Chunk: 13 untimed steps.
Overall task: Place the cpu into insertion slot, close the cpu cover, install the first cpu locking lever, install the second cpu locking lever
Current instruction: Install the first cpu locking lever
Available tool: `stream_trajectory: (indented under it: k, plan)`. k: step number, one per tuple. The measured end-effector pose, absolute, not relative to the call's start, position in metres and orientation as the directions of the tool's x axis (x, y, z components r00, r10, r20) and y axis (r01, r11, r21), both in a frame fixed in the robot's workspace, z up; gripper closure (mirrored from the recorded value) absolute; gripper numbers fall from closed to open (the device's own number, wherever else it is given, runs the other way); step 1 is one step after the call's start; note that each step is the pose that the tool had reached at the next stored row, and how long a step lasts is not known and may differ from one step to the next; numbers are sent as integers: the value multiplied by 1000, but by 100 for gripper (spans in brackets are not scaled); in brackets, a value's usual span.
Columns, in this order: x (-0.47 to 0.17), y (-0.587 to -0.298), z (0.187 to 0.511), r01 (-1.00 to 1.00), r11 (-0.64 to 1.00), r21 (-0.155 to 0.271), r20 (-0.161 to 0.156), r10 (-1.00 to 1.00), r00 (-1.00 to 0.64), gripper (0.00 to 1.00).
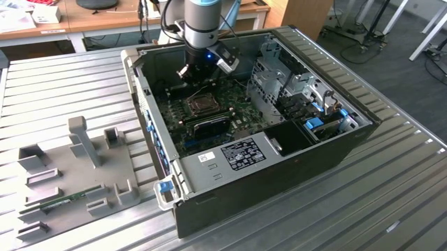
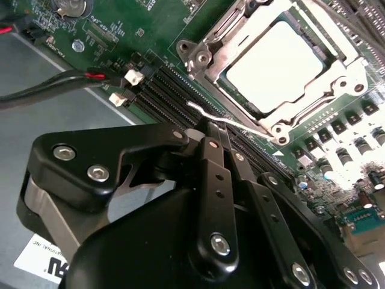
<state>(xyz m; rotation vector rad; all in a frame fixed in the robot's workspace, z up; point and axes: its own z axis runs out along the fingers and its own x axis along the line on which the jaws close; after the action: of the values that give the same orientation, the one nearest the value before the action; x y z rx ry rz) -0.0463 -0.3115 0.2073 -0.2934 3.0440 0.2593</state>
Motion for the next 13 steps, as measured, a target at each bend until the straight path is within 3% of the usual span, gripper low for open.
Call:
stream_trajectory:
  k: [13]
  plan:
    - [-46, -310, 226, -196, 967, 161, -88, -183, -979, 90]
